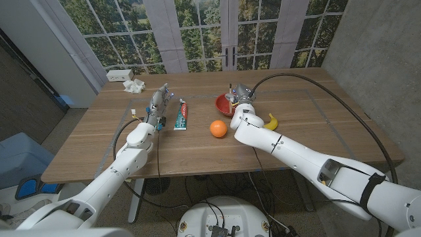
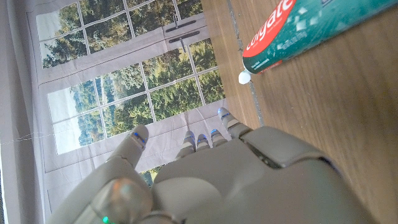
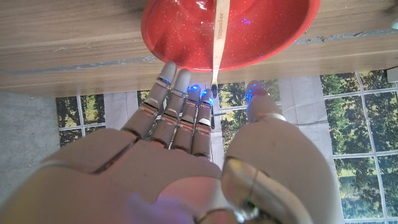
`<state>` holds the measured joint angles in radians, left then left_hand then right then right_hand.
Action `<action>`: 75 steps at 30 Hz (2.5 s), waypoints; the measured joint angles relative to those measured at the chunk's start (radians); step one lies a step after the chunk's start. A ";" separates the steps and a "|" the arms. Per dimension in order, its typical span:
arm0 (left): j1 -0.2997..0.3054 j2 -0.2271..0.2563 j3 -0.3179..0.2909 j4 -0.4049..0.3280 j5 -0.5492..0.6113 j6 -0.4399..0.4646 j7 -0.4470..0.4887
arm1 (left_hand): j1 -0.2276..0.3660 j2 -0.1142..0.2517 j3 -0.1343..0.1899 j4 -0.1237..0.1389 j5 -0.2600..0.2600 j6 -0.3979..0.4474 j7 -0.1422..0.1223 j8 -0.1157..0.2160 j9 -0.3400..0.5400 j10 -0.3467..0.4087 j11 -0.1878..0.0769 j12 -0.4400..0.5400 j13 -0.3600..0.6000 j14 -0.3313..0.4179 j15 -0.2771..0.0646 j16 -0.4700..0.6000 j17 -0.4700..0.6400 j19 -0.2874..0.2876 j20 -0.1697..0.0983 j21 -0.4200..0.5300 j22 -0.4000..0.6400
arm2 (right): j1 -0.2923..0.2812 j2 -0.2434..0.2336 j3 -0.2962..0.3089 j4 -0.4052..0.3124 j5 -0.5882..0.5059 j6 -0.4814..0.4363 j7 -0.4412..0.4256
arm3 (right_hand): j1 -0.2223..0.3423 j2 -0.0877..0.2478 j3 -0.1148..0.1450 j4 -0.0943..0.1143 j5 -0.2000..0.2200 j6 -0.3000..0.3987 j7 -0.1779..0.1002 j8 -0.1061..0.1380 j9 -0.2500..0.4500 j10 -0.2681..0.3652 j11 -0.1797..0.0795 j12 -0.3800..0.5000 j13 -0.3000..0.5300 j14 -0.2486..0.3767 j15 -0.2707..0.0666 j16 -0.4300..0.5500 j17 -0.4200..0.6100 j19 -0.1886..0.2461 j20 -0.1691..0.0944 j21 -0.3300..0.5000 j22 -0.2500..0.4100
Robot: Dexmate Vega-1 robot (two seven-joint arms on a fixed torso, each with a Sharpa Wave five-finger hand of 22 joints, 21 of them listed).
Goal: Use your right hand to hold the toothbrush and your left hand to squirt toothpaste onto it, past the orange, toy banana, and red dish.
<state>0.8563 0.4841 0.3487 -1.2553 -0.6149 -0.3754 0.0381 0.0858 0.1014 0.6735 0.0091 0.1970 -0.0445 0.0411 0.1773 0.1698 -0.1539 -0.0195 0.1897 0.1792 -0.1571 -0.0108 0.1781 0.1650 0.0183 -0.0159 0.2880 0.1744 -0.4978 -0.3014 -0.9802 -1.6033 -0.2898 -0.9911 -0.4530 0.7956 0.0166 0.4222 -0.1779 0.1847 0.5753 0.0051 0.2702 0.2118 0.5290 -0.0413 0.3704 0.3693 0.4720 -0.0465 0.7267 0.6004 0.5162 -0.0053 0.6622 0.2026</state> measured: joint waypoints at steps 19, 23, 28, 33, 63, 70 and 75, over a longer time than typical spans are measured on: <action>-0.001 0.002 -0.001 0.009 0.002 -0.001 0.003 | -0.003 0.003 0.000 0.000 0.000 0.000 0.000 0.000 0.000 0.000 0.000 0.000 -0.003 0.000 0.000 0.000 0.000 0.000 0.000 -0.008 0.000 | 0.055 0.081 -0.040 0.150 0.010 -0.043 -0.042 | 0.038 0.011 0.013 0.004 0.000 0.018 -0.018 0.005 0.000 0.023 -0.020 0.016 0.014 0.011 0.000 0.000 0.005 0.004 -0.004 0.011 0.000; -0.005 0.001 -0.002 0.014 0.002 -0.002 0.002 | -0.003 0.003 0.000 0.000 0.000 0.000 0.000 0.000 0.000 0.000 0.000 0.000 -0.003 0.000 0.000 0.000 0.000 0.000 0.000 -0.008 0.000 | 0.061 0.090 -0.042 0.167 0.017 -0.045 -0.049 | 0.038 0.011 0.013 0.004 0.005 0.022 -0.015 0.004 0.000 0.023 -0.020 0.016 0.016 0.011 0.000 0.000 0.005 0.004 -0.004 0.015 0.000; -0.009 0.000 -0.002 0.020 0.001 -0.003 -0.002 | -0.007 -0.001 -0.004 -0.004 0.000 0.000 0.000 0.000 0.000 0.000 0.000 0.000 -0.002 0.000 0.000 0.000 0.000 0.000 0.000 -0.008 0.000 | 0.079 0.110 -0.053 0.209 0.027 -0.054 -0.050 | 0.038 0.011 0.007 0.010 0.005 0.029 -0.018 0.004 0.000 0.029 -0.014 0.016 0.018 0.018 0.000 0.000 0.009 0.004 -0.004 0.016 0.000; -0.013 -0.002 -0.002 0.028 0.000 -0.005 -0.005 | -0.009 -0.004 -0.004 -0.004 0.000 0.000 0.000 0.000 0.000 0.000 0.000 0.000 -0.002 0.000 0.000 0.000 0.000 0.004 0.004 -0.008 0.000 | 0.098 0.125 -0.066 0.237 0.036 -0.062 -0.046 | 0.038 0.011 -0.001 0.018 0.005 0.032 -0.014 0.011 0.000 0.032 -0.018 0.023 0.024 0.038 -0.001 0.014 0.021 0.004 -0.004 0.019 0.000; -0.062 -0.027 0.004 0.111 -0.007 -0.031 -0.044 | -0.009 -0.004 -0.003 -0.018 0.000 0.000 0.000 0.000 0.000 0.000 0.000 0.000 -0.002 0.005 0.005 0.000 -0.002 0.004 0.003 -0.023 0.000 | 0.210 0.209 -0.172 0.446 0.059 -0.099 0.009 | 0.111 0.028 -0.018 -0.002 0.000 0.087 -0.037 0.034 0.005 0.084 -0.048 0.037 0.069 0.117 -0.006 0.174 0.179 0.032 -0.011 0.087 0.009; -0.074 -0.032 0.007 0.129 -0.007 -0.031 -0.049 | -0.009 -0.004 -0.003 -0.019 0.000 0.000 0.000 0.000 0.000 0.001 -0.001 0.000 -0.002 0.005 0.005 0.000 -0.002 0.007 0.007 -0.023 0.000 | 0.227 0.220 -0.189 0.485 0.059 -0.084 0.022 | 0.184 0.040 -0.001 -0.011 0.005 0.092 -0.054 0.037 0.009 0.100 -0.065 0.037 0.084 0.130 -0.012 0.197 0.215 0.045 -0.024 0.106 0.015; -0.082 -0.036 0.009 0.139 -0.008 -0.031 -0.054 | -0.009 -0.004 -0.003 -0.019 0.000 0.000 0.000 0.000 0.000 0.004 -0.004 0.000 -0.002 0.005 0.005 0.000 -0.002 0.007 0.007 -0.023 0.000 | 0.235 0.226 -0.197 0.511 0.060 -0.068 0.024 | 0.269 0.066 0.027 -0.006 0.013 0.139 -0.080 0.063 0.009 0.188 -0.096 0.070 0.112 0.198 -0.014 0.240 0.267 0.048 -0.042 0.146 0.023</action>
<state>0.7742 0.4484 0.3575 -1.1161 -0.6224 -0.4068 -0.0158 0.0766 0.0974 0.6705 -0.0102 0.1970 -0.0442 0.0409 0.1773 0.1698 -0.1503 -0.0231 0.1897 0.1770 -0.1517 -0.0054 0.1781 0.1629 0.0255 -0.0089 0.2648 0.1744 -0.2631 -0.0757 -1.1774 -1.0923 -0.2302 -1.0588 -0.4293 1.0645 0.0822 0.4487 -0.1835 0.1978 0.7144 -0.0753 0.3327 0.2211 0.7172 -0.1377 0.4406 0.4809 0.6701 -0.0609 0.9665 0.8675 0.5643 -0.0468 0.8082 0.2255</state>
